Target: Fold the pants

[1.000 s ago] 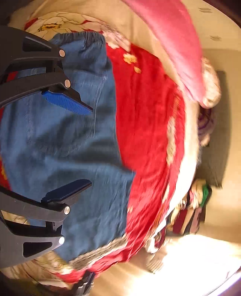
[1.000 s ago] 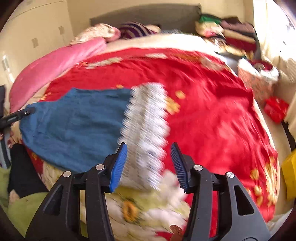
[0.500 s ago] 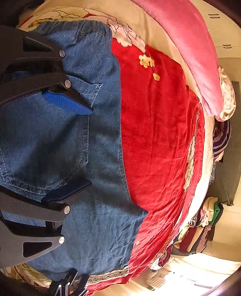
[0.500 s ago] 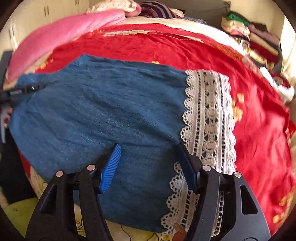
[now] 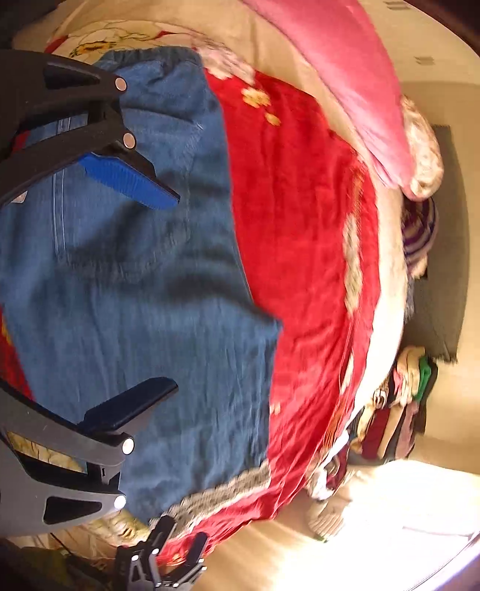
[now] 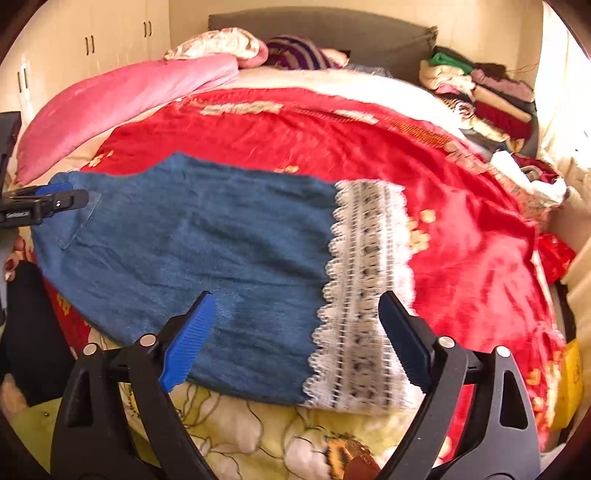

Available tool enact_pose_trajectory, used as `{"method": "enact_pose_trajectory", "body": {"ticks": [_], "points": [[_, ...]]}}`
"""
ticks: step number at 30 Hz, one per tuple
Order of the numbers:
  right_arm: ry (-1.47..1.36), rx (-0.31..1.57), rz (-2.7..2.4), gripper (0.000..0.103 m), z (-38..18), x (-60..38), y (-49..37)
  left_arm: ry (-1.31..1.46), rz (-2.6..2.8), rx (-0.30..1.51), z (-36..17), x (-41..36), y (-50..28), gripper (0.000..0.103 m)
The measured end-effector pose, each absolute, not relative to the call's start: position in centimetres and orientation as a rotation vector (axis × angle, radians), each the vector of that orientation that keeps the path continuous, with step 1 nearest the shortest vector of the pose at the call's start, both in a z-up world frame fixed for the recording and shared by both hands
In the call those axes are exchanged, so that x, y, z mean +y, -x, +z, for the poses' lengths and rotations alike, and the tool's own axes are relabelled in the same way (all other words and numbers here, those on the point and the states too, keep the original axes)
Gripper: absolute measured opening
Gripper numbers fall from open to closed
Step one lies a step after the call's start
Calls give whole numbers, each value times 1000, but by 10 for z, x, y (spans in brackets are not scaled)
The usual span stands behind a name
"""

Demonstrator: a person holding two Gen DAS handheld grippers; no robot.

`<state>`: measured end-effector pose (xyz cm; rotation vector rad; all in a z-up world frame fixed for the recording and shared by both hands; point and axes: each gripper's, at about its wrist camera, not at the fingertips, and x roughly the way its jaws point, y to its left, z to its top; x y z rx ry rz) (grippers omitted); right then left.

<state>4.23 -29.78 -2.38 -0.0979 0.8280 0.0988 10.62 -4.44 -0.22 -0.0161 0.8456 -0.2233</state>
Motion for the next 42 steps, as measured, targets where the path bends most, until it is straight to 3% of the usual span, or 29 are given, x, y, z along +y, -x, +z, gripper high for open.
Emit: {"method": "enact_pose_trajectory", "body": {"ticks": [11, 34, 39, 42], "points": [[59, 748, 49, 87, 0, -328, -20, -103, -352, 812, 27, -118, -121, 94], [-173, 875, 56, 88, -49, -374, -30, -310, -687, 936, -24, -257, -226, 94], [-260, 921, 89, 88, -60, -373, -39, -287, -757, 1004, -39, -264, -246, 89], [-301, 932, 93, 88, -66, -374, -44, -274, -755, 1016, -44, -266, -256, 81]]}}
